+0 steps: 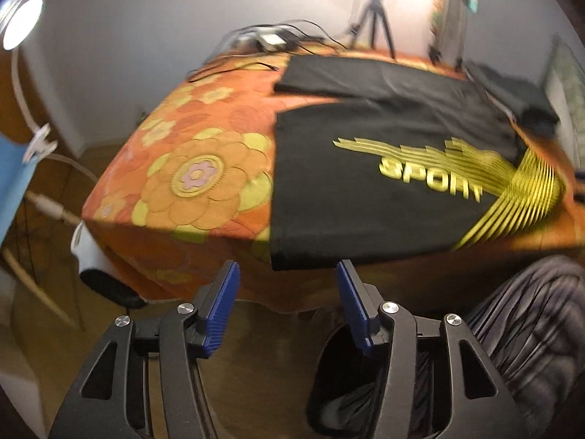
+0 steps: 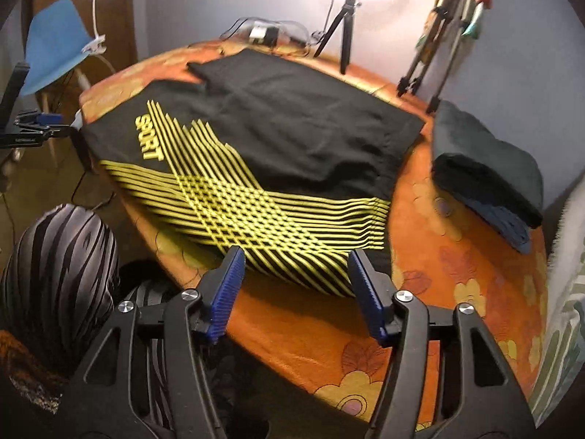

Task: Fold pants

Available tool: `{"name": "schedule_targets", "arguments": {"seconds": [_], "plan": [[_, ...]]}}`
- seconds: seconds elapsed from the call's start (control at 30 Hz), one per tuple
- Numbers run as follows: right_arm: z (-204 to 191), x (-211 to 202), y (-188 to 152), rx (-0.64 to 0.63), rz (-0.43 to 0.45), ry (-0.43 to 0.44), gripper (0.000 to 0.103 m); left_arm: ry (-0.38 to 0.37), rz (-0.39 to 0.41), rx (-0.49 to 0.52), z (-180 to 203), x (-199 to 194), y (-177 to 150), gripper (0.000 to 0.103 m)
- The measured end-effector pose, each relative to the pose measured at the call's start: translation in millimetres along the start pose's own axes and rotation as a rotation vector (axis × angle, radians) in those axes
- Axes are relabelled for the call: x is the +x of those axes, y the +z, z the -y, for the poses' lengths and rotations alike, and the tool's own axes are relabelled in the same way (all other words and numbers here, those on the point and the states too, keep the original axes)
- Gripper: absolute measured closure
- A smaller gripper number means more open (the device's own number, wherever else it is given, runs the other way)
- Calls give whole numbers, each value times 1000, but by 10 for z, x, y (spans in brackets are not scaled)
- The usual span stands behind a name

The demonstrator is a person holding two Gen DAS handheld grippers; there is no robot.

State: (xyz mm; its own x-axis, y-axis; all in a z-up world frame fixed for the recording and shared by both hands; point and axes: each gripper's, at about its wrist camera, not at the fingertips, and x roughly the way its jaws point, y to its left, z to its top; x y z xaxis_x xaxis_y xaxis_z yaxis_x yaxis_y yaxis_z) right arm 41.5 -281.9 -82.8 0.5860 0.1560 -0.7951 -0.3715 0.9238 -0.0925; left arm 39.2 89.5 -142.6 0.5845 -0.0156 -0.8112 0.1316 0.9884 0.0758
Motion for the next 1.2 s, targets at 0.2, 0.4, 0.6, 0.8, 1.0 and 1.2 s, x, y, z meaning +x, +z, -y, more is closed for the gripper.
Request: {"name": "schedule_targets", "arguments": {"seconds": [0.2, 0.4, 0.6, 0.8, 1.0, 1.2], "plan": [[-107, 181, 17, -64, -52, 39, 47, -11, -19, 119, 108, 92, 10, 49], [-231, 316, 80, -124, -79, 62, 48, -3, -20, 196, 191, 227, 16, 49], [-280, 437, 113, -154, -110, 83, 48, 43, 17, 314, 310, 277, -2, 49], [-294, 512, 148, -161, -128, 98, 49, 20, 12, 355, 297, 368, 43, 79], [-299, 575, 166, -163, -149, 109, 56, -90, 36, 308, 226, 261, 108, 101], [-193, 492, 146, -148, -146, 110, 56, -118, 58, 325, 264, 228, 213, 102]]}}
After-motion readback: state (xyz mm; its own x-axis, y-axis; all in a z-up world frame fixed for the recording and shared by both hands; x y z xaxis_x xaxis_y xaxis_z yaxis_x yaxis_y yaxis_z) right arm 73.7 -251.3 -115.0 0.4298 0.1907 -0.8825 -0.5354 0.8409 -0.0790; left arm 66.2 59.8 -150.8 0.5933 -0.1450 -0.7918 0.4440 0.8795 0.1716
